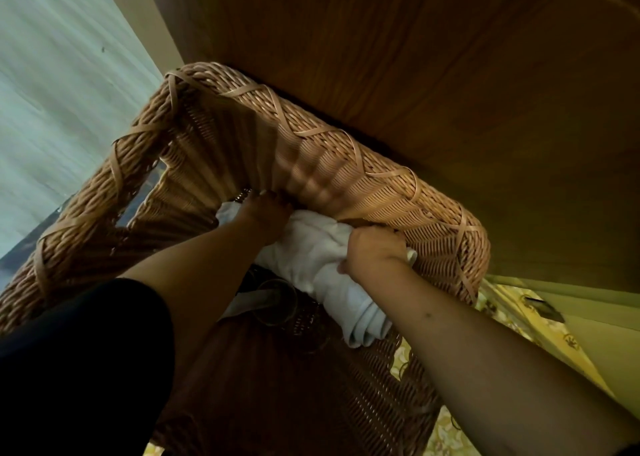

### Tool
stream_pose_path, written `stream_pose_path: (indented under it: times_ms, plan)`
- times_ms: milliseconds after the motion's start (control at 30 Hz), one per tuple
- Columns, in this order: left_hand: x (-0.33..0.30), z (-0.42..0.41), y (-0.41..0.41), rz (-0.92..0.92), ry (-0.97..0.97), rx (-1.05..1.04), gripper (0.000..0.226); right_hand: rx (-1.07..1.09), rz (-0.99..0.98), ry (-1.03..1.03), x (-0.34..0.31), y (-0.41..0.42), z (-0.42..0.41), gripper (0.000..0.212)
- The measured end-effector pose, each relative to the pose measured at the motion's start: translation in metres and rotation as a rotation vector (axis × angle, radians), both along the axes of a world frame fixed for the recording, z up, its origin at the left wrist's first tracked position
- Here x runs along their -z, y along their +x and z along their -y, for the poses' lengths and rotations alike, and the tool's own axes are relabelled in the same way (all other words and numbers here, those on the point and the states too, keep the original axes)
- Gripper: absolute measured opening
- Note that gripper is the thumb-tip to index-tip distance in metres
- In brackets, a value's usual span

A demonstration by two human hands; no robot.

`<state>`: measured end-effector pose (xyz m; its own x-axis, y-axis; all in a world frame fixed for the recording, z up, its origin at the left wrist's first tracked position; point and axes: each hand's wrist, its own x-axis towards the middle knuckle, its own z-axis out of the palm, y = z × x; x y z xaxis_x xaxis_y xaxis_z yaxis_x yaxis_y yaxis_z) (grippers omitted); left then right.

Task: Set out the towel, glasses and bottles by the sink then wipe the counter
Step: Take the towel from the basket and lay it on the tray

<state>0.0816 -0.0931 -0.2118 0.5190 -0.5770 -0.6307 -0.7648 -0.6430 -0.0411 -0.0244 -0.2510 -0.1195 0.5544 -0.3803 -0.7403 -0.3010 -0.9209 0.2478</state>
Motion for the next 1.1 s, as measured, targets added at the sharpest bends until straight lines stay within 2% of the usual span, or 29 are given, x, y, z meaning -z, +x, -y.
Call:
stream_pose_path:
  times_ms: [133,233,300,433,500,633,767,1100]
  plan:
    - [-0.011,-0.004,0.007,-0.040,-0.019,-0.062,0.054,0.013,0.069,0.070,-0.022,0.002,0.000,0.061]
    - [-0.029,-0.017,0.012,-0.044,-0.071,-0.105,0.045,-0.112,0.152,0.105,-0.051,0.000,-0.003,0.051]
    - [-0.047,-0.027,0.015,-0.052,-0.092,-0.172,0.043,-0.210,0.205,0.118,-0.075,0.001,-0.006,0.049]
    - [-0.097,-0.043,0.016,-0.117,-0.208,-0.249,0.047,-0.304,0.246,0.109,-0.134,0.008,-0.008,0.060]
    - [-0.131,-0.049,0.011,-0.098,-0.263,-0.306,0.053,-0.351,0.288,0.106,-0.163,0.011,-0.007,0.055]
    - [-0.195,-0.065,-0.010,-0.037,-0.402,-0.371,0.051,-0.440,0.349,0.121,-0.221,0.010,0.001,0.048]
    - [-0.250,-0.082,-0.034,0.021,-0.549,-0.434,0.024,-0.557,0.416,0.156,-0.278,0.010,0.012,0.028]
    - [-0.361,-0.117,-0.099,0.361,-0.779,-0.579,0.032,-0.799,0.634,0.146,-0.402,0.007,0.016,0.036]
